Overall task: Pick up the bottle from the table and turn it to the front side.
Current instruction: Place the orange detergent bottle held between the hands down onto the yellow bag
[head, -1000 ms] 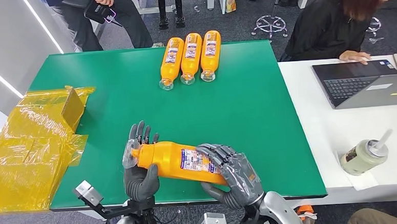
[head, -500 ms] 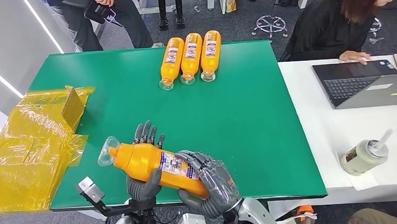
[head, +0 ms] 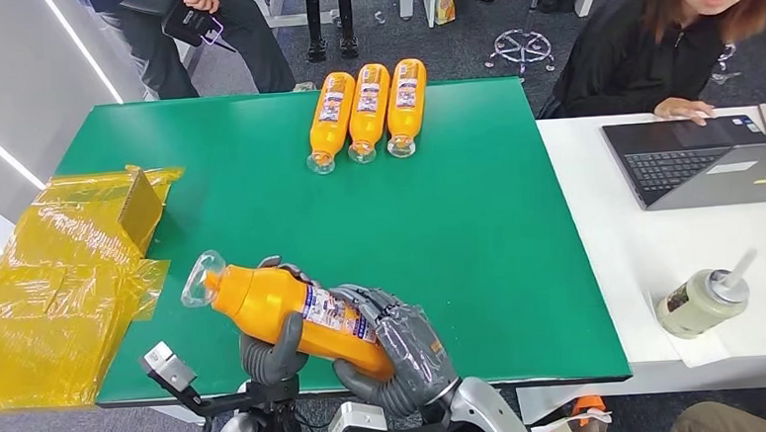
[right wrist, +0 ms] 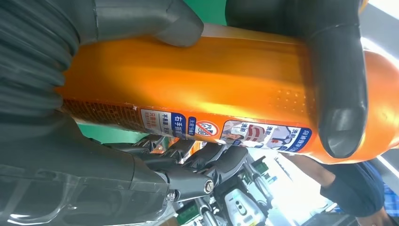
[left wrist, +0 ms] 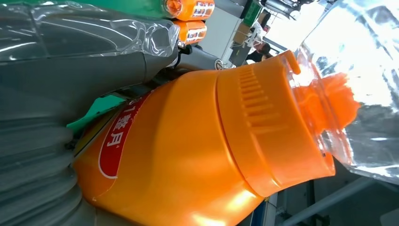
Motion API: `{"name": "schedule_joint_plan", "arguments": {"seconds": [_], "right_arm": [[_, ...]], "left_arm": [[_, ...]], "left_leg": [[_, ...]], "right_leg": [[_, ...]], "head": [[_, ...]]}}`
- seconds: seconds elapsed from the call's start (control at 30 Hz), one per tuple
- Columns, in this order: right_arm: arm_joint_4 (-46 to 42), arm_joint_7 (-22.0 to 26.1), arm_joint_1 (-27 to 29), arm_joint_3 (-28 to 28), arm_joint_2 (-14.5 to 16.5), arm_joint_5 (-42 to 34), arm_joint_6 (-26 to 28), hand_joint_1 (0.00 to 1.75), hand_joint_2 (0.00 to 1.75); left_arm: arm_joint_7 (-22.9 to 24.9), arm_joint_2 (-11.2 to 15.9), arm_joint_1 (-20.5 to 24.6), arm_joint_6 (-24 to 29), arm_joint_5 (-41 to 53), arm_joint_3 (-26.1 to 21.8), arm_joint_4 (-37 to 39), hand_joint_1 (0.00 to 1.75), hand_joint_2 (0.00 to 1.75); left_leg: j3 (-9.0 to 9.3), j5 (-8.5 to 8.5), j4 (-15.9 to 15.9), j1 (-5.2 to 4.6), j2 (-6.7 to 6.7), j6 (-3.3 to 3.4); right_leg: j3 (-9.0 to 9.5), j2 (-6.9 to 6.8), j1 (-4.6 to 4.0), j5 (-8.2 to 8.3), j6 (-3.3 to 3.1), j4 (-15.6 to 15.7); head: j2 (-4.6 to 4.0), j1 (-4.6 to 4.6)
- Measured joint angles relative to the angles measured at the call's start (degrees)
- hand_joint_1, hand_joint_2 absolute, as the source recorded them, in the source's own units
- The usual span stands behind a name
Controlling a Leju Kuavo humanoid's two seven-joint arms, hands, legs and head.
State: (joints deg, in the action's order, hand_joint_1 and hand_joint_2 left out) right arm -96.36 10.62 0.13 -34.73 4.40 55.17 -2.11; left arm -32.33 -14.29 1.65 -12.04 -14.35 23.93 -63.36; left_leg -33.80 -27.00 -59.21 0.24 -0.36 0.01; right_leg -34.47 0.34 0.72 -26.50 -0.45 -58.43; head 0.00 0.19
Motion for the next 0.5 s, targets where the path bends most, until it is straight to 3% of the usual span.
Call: {"name": "schedule_joint_plan", "arguments": {"seconds": [0.1,0.23,0.5], "right_arm": [[-0.49,-0.06,0.03,0.33,0.29,0.79,-0.68,1.68,1.75],[-1.05,-0.05,0.09,0.69,0.52,1.63,-1.2,0.0,1.75],[-3.14,-0.63,0.31,1.16,0.89,2.78,-1.41,0.0,1.75]], "left_arm": [[0.0,-0.07,0.4,0.04,-0.18,0.0,0.09,1.75,1.75],[0.03,-0.14,0.57,0.02,-0.21,0.01,0.18,1.75,1.75],[0.61,-0.3,0.96,-0.48,-0.19,0.2,1.2,1.75,1.75]], "left_leg": [[0.0,0.0,0.0,0.0,0.01,0.0],[0.01,0.0,0.0,0.0,0.03,0.0],[0.02,0.0,-0.01,-0.01,0.13,0.0]], "right_leg": [[0.0,0.01,0.0,0.0,0.0,0.0],[0.0,0.02,0.0,0.0,0.0,0.0],[-0.04,0.14,0.0,0.01,-0.01,0.0]], "head": [[0.0,-0.01],[0.0,0.01],[0.0,0.01]]}}
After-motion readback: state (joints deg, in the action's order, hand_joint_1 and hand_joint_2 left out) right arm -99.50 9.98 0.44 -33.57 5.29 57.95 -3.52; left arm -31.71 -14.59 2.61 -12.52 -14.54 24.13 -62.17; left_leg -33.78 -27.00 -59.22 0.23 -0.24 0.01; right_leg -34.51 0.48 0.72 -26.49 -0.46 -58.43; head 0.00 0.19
